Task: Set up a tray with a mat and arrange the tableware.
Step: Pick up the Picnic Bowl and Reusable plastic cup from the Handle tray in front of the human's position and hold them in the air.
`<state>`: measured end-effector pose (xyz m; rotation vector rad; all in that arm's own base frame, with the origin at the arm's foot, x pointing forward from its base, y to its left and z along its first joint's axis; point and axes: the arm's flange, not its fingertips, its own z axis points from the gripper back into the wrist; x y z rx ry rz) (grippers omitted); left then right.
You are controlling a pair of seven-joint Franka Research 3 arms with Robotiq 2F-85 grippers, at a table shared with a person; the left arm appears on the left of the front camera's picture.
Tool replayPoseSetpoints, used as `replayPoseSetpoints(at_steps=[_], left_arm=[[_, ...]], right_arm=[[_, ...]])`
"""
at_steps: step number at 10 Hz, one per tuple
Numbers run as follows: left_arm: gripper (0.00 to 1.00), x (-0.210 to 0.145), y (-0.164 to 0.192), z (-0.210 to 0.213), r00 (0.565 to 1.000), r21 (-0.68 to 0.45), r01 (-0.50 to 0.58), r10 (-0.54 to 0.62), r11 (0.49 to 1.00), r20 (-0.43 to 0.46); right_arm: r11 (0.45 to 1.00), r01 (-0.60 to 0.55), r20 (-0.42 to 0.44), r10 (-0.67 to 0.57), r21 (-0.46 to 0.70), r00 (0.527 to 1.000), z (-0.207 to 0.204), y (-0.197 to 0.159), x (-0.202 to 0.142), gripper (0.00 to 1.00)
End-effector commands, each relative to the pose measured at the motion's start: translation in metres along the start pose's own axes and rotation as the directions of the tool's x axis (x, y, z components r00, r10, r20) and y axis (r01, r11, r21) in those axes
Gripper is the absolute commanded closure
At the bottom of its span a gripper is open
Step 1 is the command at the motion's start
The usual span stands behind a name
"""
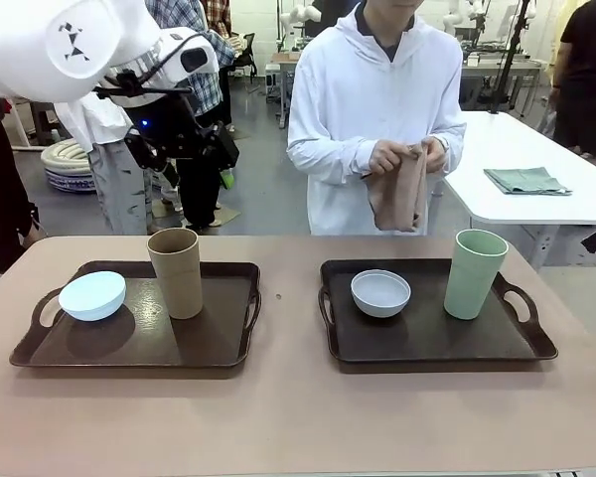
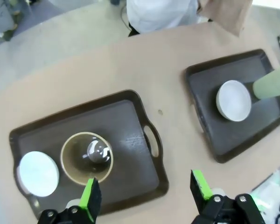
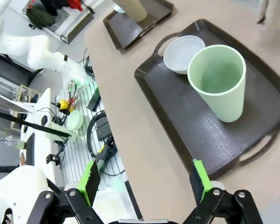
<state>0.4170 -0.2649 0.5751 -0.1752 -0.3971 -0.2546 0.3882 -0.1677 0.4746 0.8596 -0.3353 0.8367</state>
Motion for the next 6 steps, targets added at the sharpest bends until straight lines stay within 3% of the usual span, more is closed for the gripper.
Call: replayPoseSetpoints(at_steps=[1, 6], left_arm=[[0.0, -0.0064, 0.0242, 0.0182, 1.0, -0.052, -0.001, 0.0, 0.999, -0.01], [0.0, 0.0019, 0.0249, 0.0176, 1.0, -0.026, -0.016, 0.016, 1.0, -0.001]], right_arm=[[1.0, -0.013, 0.012, 0.013, -0.025, 1.0, 0.0033, 0.0114, 0.005, 0.0], [1.0, -0.013, -0.002, 0.013, -0.024, 1.0, 0.006, 0.0091, 0.0042, 0.0]])
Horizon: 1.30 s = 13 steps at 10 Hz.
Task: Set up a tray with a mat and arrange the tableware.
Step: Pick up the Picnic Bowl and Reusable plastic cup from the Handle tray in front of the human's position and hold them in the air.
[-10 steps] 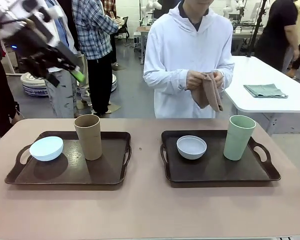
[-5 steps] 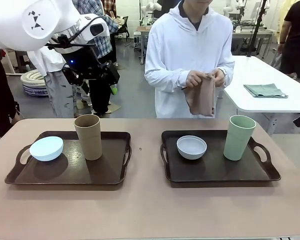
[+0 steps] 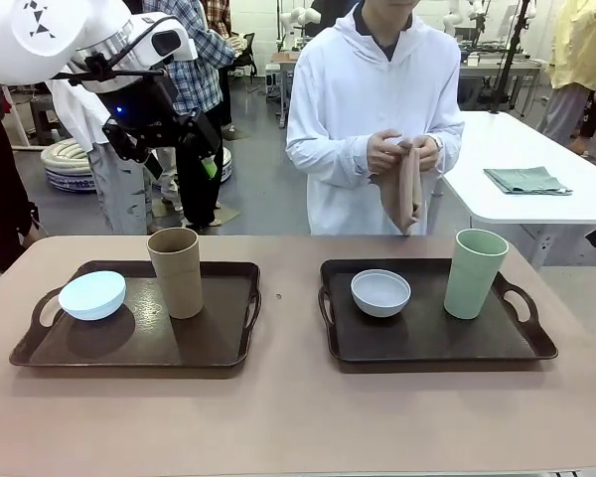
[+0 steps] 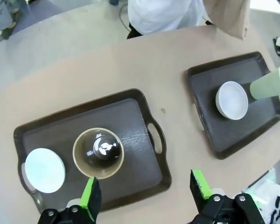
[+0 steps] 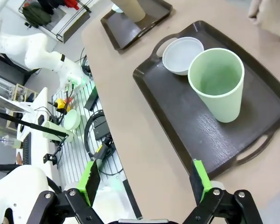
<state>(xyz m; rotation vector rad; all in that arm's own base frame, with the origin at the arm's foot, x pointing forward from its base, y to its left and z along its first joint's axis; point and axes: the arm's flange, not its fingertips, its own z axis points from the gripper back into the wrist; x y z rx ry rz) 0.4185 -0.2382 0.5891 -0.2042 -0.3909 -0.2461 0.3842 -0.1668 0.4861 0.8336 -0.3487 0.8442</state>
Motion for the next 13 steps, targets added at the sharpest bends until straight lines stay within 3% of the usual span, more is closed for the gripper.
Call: replayPoseSetpoints(at_steps=[1, 3, 5, 7, 9, 10, 13], left_arm=[[0.0, 0.018, -0.008, -0.003, 0.995, -0.062, -0.095, 0.096, 0.994, 0.009], [0.0, 0.021, -0.058, -0.015, 0.997, -0.079, -0.052, 0.047, 0.996, -0.054], [0.0, 0.033, -0.103, -0.037, 0.994, -0.066, -0.033, 0.026, 0.997, -0.108], [0.0, 0.042, -0.132, -0.068, 0.985, -0.052, -0.051, 0.041, 0.997, -0.166], [0.0, 0.044, -0.148, -0.095, 0.978, -0.021, -0.073, 0.067, 0.997, -0.197], [0.0, 0.043, -0.149, -0.107, 0.976, -0.027, -0.072, 0.065, 0.997, -0.206], [0.0, 0.042, -0.14, -0.13, 0.973, -0.011, -0.083, 0.078, 0.997, -0.216]], right_arm=[[0.993, -0.112, -0.043, 0.114, 0.039, 0.993, -0.012, -0.022, 0.0, 0.0], [0.951, -0.301, -0.02, 0.303, 0.068, 0.953, -0.025, -0.061, -0.015, 0.0], [0.937, -0.347, -0.008, 0.347, -0.042, 0.938, -0.04, -0.086, -0.022, 0.0], [0.899, -0.437, -0.036, 0.437, -0.025, 0.899, -0.057, -0.088, -0.022, 0.0], [0.898, -0.44, -0.024, 0.439, -0.023, 0.898, -0.084, -0.083, -0.013, 0.0], [0.908, -0.412, -0.022, 0.412, -0.081, 0.911, -0.093, -0.082, -0.006, 0.0], [0.906, -0.41, -0.058, 0.405, -0.109, 0.912, -0.108, -0.082, 0.001, 0.0]])
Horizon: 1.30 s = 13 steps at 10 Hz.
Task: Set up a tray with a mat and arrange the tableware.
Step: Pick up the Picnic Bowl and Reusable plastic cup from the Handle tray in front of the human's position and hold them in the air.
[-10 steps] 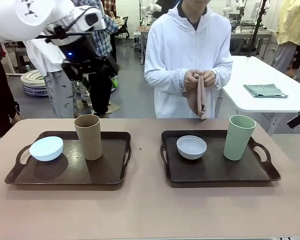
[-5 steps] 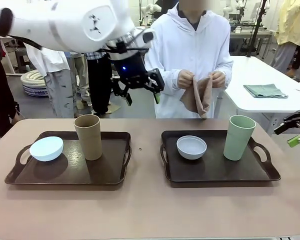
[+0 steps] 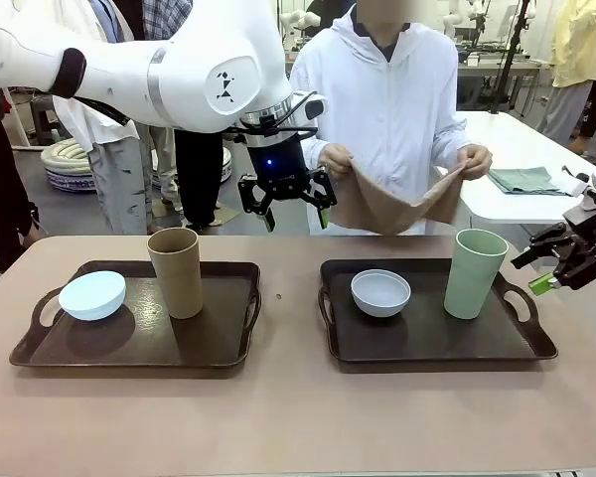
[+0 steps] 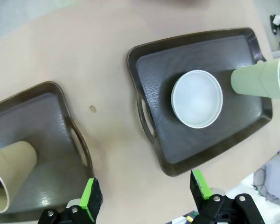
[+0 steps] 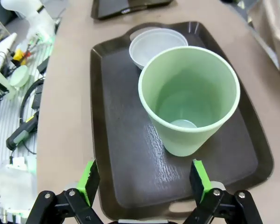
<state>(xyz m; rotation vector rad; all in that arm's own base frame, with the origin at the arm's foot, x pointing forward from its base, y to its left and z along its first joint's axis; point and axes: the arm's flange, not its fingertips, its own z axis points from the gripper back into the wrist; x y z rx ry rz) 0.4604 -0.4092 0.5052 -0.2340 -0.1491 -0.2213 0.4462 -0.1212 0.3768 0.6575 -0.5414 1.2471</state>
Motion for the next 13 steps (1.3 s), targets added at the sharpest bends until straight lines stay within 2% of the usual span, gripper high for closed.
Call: replayPoseSetpoints(at_steps=[1, 2, 3, 4, 8, 9, 11, 13], left_arm=[[0.0, 0.003, -0.001, 0.002, 0.999, 0.024, -0.034, 0.034, 0.999, 0.022], [0.0, 0.003, -0.001, -0.001, 0.999, 0.02, -0.034, 0.034, 0.999, 0.015], [0.0, 0.0, -0.001, -0.004, 1.0, 0.012, 0.001, -0.001, 1.0, 0.002], [0.0, 0.003, 0.005, -0.001, 1.0, 0.003, -0.008, 0.008, 1.0, 0.0], [0.0, 0.003, 0.005, -0.001, 1.0, 0.003, -0.008, 0.008, 1.0, 0.0], [0.0, 0.003, 0.005, -0.003, 1.0, 0.004, -0.009, 0.009, 1.0, -0.002], [0.0, 0.013, 0.01, -0.009, 0.999, -0.017, -0.016, 0.016, 1.0, 0.031], [0.0, 0.019, 0.003, -0.011, 1.0, -0.014, -0.021, 0.022, 1.0, 0.022]], right_arm=[[0.999, 0.03, 0.01, -0.03, -0.031, 0.999, -0.007, 0.005, 0.003, 0.0], [0.998, 0.049, 0.013, -0.048, -0.047, 0.999, -0.009, 0.005, 0.003, 0.0], [0.987, 0.127, 0.015, -0.126, -0.103, 0.992, -0.011, 0.003, 0.002, 0.0], [1.0, 0.012, -0.008, -0.012, -0.01, 1.0, -0.003, 0.001, -0.001, 0.0], [1.0, 0.012, -0.008, -0.012, -0.01, 1.0, -0.003, 0.001, -0.001, 0.0], [0.999, 0.034, -0.003, -0.034, -0.024, 0.999, -0.004, 0.0, -0.002, 0.0], [0.991, -0.054, 0.056, 0.061, -0.122, 0.997, -0.001, -0.02, 0.001, 0.0], [0.977, -0.144, 0.048, 0.153, -0.155, 0.987, -0.004, -0.033, -0.002, 0.0]])
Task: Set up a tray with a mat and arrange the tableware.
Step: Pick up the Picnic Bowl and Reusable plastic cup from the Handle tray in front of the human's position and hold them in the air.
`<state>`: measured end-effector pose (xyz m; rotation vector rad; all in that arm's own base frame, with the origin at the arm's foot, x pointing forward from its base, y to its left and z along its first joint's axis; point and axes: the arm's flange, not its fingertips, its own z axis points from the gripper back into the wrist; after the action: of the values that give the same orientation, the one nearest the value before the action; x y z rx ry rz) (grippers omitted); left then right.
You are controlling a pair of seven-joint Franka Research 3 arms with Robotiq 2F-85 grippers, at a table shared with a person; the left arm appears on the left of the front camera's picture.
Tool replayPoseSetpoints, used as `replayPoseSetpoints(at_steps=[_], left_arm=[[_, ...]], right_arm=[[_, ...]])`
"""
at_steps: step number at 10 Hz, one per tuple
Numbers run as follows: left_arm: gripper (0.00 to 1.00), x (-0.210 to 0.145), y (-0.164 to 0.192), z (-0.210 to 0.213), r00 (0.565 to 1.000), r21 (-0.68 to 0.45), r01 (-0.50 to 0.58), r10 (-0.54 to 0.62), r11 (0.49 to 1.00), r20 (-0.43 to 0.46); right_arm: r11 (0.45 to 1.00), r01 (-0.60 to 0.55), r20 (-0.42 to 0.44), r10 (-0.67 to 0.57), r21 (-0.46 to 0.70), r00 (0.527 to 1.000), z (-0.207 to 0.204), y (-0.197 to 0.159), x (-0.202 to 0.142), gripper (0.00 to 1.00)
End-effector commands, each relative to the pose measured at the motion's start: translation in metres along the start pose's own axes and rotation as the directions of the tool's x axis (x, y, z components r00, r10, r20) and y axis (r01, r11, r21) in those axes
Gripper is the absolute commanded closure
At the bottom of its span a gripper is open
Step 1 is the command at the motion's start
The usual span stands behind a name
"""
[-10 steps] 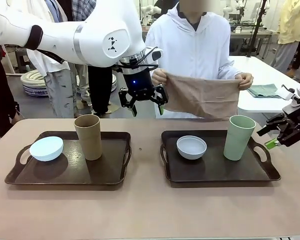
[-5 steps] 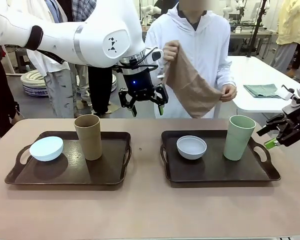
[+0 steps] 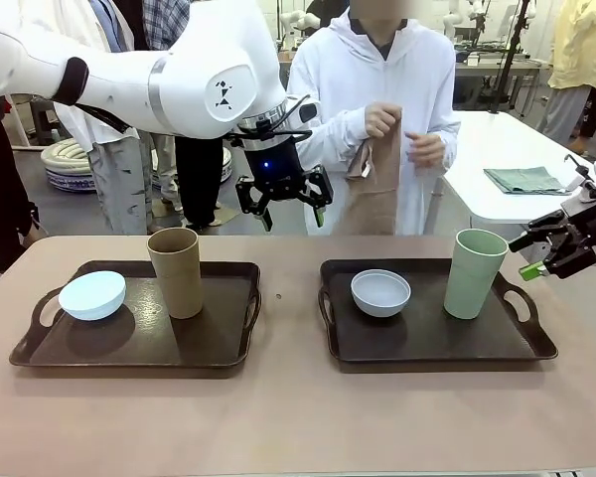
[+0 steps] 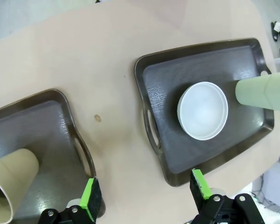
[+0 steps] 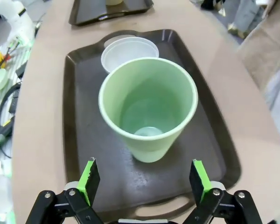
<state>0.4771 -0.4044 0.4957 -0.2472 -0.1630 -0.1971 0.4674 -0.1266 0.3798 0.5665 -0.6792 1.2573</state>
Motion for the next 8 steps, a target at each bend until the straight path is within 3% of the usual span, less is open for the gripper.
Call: replayPoseSetpoints(at_steps=[1, 5, 8], left_arm=[[0.0, 0.008, -0.015, -0.006, 0.999, -0.012, -0.023, 0.023, 1.0, -0.024], [0.0, 0.02, -0.05, -0.032, 0.997, 0.071, -0.072, 0.075, 0.995, -0.035], [0.0, 0.022, -0.072, -0.051, 1.0, 0.176, 0.005, -0.004, 0.984, -0.002]], right_arm=[[0.99, -0.139, 0.031, 0.139, -0.009, 0.99, -0.015, -0.013, -0.009, 0.0], [0.972, -0.214, 0.087, 0.206, 0.102, 0.975, -0.037, -0.027, -0.018, 0.0], [0.964, -0.238, 0.11, 0.226, 0.118, 0.968, -0.048, -0.024, -0.017, 0.0]])
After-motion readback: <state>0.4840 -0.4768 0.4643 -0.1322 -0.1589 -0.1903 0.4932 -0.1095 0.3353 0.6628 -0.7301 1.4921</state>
